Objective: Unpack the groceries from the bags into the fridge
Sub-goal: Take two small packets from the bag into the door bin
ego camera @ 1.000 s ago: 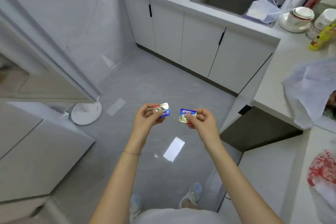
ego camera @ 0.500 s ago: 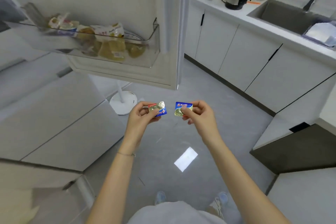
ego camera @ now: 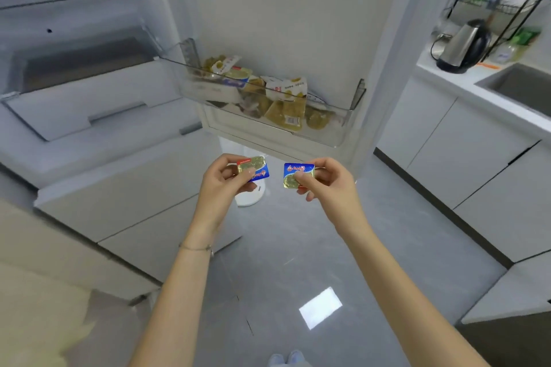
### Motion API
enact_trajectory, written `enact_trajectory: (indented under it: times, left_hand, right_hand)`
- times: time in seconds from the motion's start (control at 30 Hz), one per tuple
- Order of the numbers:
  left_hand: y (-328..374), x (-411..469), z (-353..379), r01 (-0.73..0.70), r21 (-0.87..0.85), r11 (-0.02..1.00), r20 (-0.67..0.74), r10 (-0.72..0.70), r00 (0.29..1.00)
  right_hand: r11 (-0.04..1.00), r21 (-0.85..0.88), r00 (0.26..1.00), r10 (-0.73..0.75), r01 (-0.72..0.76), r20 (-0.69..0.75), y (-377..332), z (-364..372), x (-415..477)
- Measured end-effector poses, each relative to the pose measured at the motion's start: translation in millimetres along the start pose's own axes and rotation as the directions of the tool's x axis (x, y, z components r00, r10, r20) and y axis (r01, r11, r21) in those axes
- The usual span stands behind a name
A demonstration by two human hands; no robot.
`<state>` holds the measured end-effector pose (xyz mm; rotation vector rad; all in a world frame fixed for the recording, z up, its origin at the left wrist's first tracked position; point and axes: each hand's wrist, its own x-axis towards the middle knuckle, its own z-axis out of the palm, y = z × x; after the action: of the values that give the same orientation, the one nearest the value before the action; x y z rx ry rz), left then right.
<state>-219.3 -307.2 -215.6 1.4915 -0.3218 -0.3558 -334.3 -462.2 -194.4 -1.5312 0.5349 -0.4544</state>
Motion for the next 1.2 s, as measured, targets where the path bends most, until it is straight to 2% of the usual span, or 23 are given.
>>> enact_trajectory:
  times: [0.2, 0.37, 0.5, 0.67, 0.8, 0.93, 1.07, 1.2]
  left_hand:
    - [43.7, 11.6, -9.7, -0.140, 0.028, 0.990, -0.098, 0.142, 0.985]
    - [80.7, 29.3, -14.3, -0.342, 0.055, 0.938, -0.131, 0.346, 0.929]
    - [104.8, 61.1, -19.1, -0.446, 0.068, 0.892, -0.083, 0.451, 0.889]
    - [127.2, 118.1, -30.9, -0.583, 0.173, 0.794, 0.069, 0.581, 0.811]
    - [135.4, 162.2, -50.3, -0.580, 0.288, 0.762, 0.215, 0.539, 0.815]
    - [135.6, 198.0, -62.0, -0.483, 0.347, 0.804, 0.343, 0.371, 0.863]
    - [133.1, 220.6, -64.4, -0.542, 0.394, 0.742, 0.539, 0.291, 0.791]
    - [130.2, 237.8, -71.4, -0.560, 0.447, 0.697, 0.590, 0.241, 0.771]
  right_hand:
    - [0.978, -0.040, 0.969, -0.196, 0.204, 0.152, -49.1, 10.2, 21.8]
    - [0.942, -0.011, 0.930, -0.329, 0.335, 0.162, -91.1, 20.6, 46.9]
    - [0.920, -0.024, 0.919, -0.389, 0.391, 0.067, -119.6, 30.2, 71.1]
    - [0.873, -0.249, 0.904, -0.427, 0.418, 0.022, -132.1, 39.7, 101.3]
    - [0.857, -0.347, 0.913, -0.408, 0.381, -0.007, -125.3, 50.0, 118.2]
    - [0.850, -0.422, 0.934, -0.357, 0.315, -0.024, -119.4, 68.4, 133.8]
    - [0.797, -0.551, 0.949, -0.315, 0.248, -0.029, -115.6, 80.7, 142.4]
    - [0.793, -0.588, 0.970, -0.238, 0.161, -0.055, -112.8, 83.3, 142.6]
